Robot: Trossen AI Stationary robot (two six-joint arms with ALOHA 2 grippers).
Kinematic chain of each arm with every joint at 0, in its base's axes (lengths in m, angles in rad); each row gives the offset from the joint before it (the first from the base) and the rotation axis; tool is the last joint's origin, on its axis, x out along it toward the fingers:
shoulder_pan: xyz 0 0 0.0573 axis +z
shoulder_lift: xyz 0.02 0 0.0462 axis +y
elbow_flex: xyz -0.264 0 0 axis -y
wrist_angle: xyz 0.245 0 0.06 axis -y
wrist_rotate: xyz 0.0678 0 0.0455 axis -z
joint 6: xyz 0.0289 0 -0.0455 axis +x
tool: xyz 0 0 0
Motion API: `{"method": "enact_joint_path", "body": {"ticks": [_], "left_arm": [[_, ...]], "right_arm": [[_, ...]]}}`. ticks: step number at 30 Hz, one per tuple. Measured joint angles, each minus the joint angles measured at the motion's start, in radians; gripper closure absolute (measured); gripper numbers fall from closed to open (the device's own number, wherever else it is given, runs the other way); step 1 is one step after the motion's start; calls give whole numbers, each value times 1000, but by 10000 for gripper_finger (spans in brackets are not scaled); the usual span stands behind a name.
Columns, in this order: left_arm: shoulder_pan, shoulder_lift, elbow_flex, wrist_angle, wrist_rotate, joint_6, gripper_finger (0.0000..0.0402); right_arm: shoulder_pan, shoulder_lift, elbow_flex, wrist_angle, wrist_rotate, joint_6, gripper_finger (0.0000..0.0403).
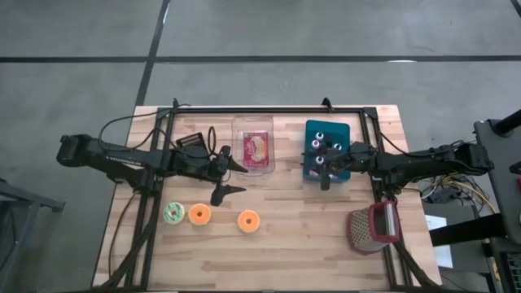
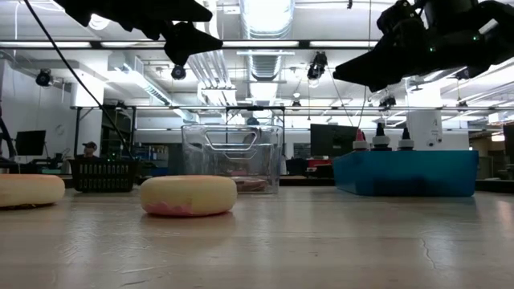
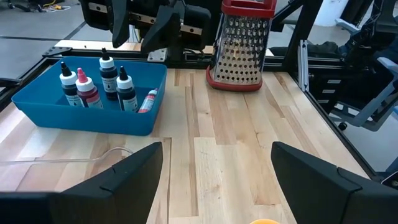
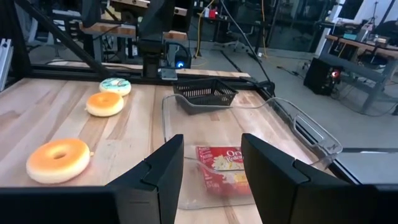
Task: Pick & Place Food Item
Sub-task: Put the right orange donut into the black bin
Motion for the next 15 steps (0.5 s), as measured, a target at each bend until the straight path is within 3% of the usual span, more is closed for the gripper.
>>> {"method": "enact_joint_path", "body": {"ticks": [12, 15], "left_arm": [[0, 0, 0, 0, 1, 0, 97], [0, 0, 0, 0, 3, 0, 97]], "right_arm": [[0, 0, 0, -2, 0, -14, 248], [-8, -5, -1, -3, 0, 67, 248]]}}
